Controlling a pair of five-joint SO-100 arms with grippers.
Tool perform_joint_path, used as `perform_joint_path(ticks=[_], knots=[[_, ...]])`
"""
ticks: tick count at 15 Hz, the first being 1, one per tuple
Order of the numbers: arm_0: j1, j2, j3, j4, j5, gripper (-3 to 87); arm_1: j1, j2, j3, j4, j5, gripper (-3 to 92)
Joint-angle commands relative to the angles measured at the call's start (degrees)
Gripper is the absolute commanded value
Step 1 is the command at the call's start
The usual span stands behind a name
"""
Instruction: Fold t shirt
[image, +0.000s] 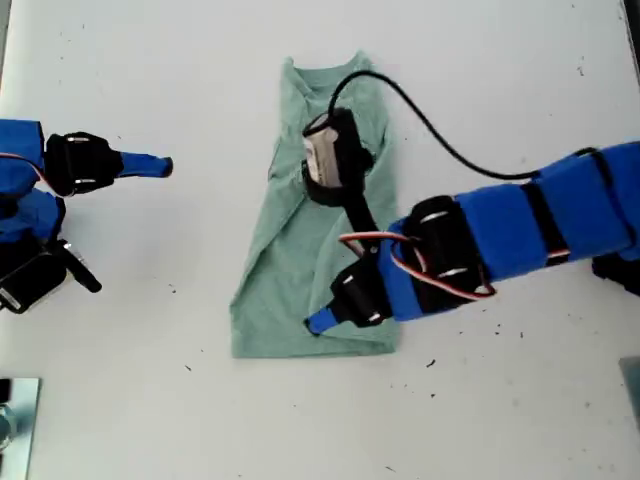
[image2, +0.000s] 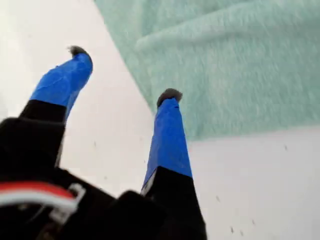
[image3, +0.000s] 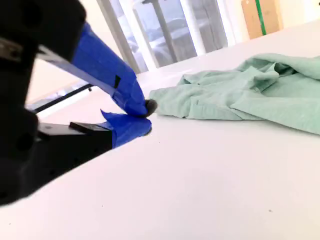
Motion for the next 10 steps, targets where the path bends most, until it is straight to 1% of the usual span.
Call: perform_joint_path(ticks=[1,2,3,4,5,6,7,9,10], knots=[[0.8,0.5,0.7,-0.6,0.3,-0.2,4.0,19.2,7.6,9.0,-1.1,27.0],[0.8,0.5,0.7,-0.6,0.3,-0.2,7.1,29.4,20.9,7.8,-1.7,20.6],[0.7,0.5,0.7,-0.6,0.3,-0.2,10.9,41.4,37.5,2.8,-3.8,17.9],[0.6,0.5,0.7,-0.6,0.3,-0.2,14.6,54.5,54.4,-3.0,-5.3,17.2],[0.4,0.4,0.7,-0.5,0.2,-0.2,18.5,66.4,67.7,-6.2,-7.2,11.5],[0.4,0.4,0.7,-0.4,-0.1,-0.2,22.1,74.7,78.3,-6.8,-7.9,9.6],[0.1,0.4,0.7,-0.4,-0.1,-0.2,24.5,78.2,86.2,-8.0,-9.4,9.3],[-0.1,0.4,0.7,-0.4,-0.2,-0.2,28.1,83.6,97.5,-11.9,-10.3,5.2],[0.1,0.4,0.7,-0.3,-0.5,-0.2,30.1,90.0,102.9,-12.7,-10.9,2.9]])
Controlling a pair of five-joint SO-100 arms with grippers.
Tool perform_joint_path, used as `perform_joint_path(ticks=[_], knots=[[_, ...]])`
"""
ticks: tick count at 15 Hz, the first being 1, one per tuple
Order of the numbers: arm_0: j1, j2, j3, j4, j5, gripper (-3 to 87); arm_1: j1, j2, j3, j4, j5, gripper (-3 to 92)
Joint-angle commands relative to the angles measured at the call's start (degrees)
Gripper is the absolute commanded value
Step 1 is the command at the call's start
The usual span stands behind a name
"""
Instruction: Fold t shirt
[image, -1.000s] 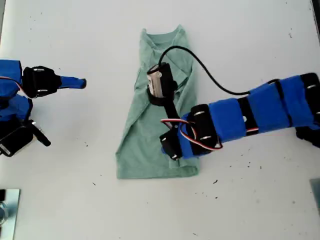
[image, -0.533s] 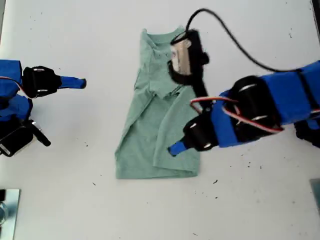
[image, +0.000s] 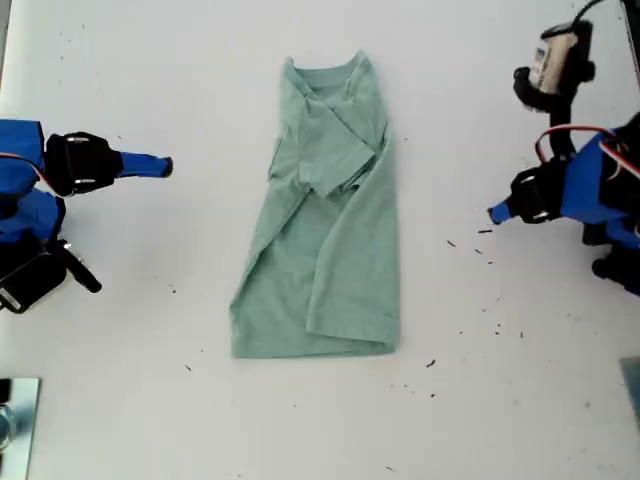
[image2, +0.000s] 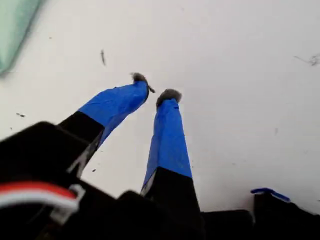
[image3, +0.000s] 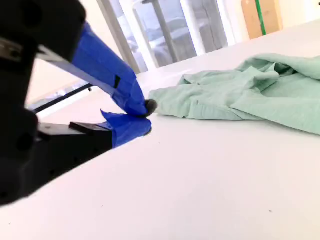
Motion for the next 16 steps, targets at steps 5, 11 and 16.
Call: perform_joint_path(ticks=[5,11,16], knots=[[3.6,0.5,-2.7,0.4,-8.7,-0.3,2.7,23.2,19.5,-2.3,2.4,2.5],[12.4,-65.5,-66.1,22.9,-11.8,-0.3,3.2,35.1,21.7,3.7,1.6,2.5],[24.6,-93.1,-103.3,34.3,-11.5,-0.3,3.2,35.1,21.7,3.7,1.1,2.5]])
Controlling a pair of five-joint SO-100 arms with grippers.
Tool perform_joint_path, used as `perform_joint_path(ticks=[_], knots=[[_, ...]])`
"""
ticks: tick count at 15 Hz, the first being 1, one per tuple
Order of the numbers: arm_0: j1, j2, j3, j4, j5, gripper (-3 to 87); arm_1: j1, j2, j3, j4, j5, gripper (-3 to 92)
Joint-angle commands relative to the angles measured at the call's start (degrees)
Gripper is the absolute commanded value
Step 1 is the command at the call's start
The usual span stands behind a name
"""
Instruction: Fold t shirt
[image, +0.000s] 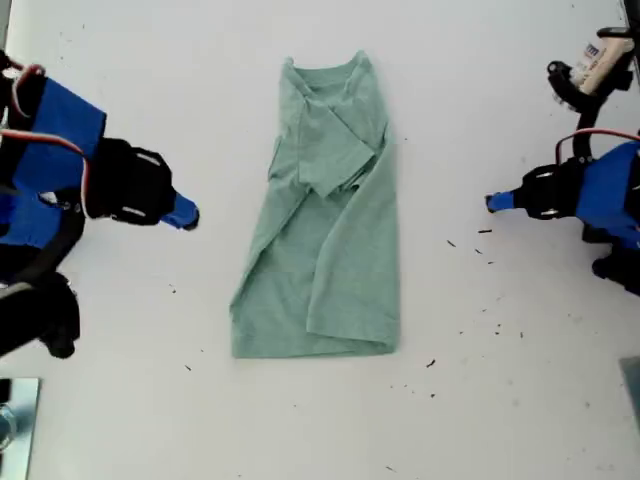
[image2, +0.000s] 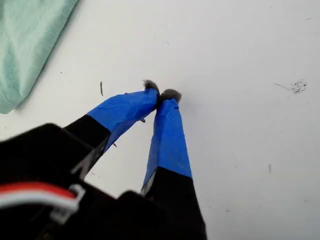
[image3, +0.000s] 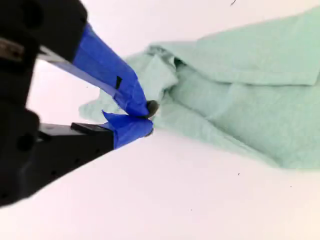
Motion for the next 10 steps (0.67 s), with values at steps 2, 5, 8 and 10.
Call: perform_joint_path(ticks=[2,5,8,10], knots=[[2.5,-2.4,-4.9,0.3,0.7,23.7,-0.4,0.2,3.0,0.1,-0.1,2.5],[3.5,-6.1,-4.0,-0.5,2.6,29.2,-0.6,0.2,3.0,0.1,-0.1,2.5],[5.5,-10.2,6.2,-11.5,2.5,27.6,-0.8,0.2,3.0,0.1,-0.1,2.5],[7.8,-18.5,9.9,-17.8,1.6,27.8,-0.9,0.2,3.0,0.1,-0.1,2.5]])
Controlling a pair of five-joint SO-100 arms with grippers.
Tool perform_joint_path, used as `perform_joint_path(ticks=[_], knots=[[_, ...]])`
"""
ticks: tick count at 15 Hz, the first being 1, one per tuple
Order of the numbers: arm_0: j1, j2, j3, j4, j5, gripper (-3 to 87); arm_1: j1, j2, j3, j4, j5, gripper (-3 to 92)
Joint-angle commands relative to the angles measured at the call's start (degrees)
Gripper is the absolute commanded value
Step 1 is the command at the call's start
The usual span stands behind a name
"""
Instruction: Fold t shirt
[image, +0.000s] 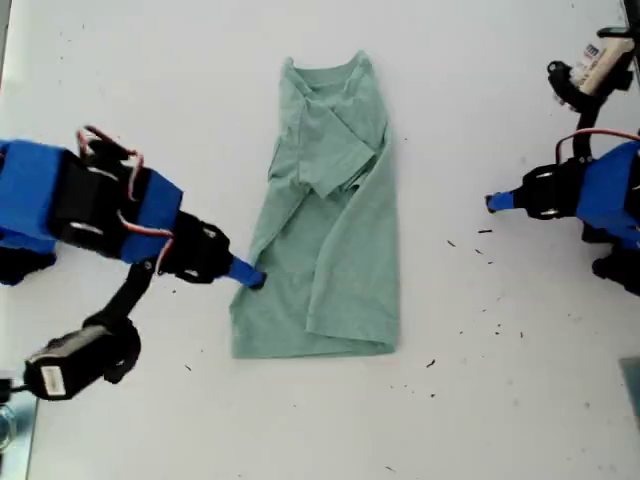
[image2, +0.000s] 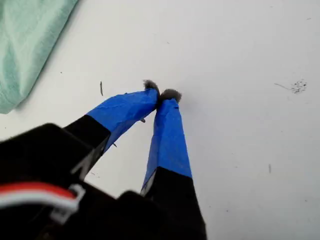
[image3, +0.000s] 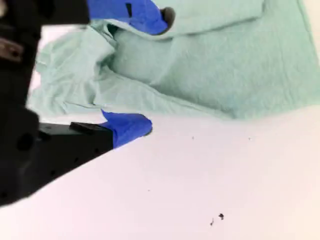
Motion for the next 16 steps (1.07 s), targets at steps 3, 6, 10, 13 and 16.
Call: perform_joint_path(ticks=[3,6,10,13,16], knots=[[6.3,-15.1,-0.9,-11.2,-2.8,11.7,-1.1,0.2,3.0,0.1,-0.1,2.5],[5.2,-9.7,-0.9,-7.2,-4.6,-0.2,-1.2,0.2,3.0,0.1,0.1,2.5],[1.6,4.5,-1.2,1.8,-3.4,-0.2,-1.1,0.2,3.0,0.1,0.1,2.5],[1.2,3.3,-4.6,2.5,-2.0,-0.2,-1.1,0.2,3.0,0.1,0.1,2.5],[2.1,-11.2,-29.0,1.9,0.5,-0.2,-1.1,0.2,3.0,0.1,0.3,2.5]])
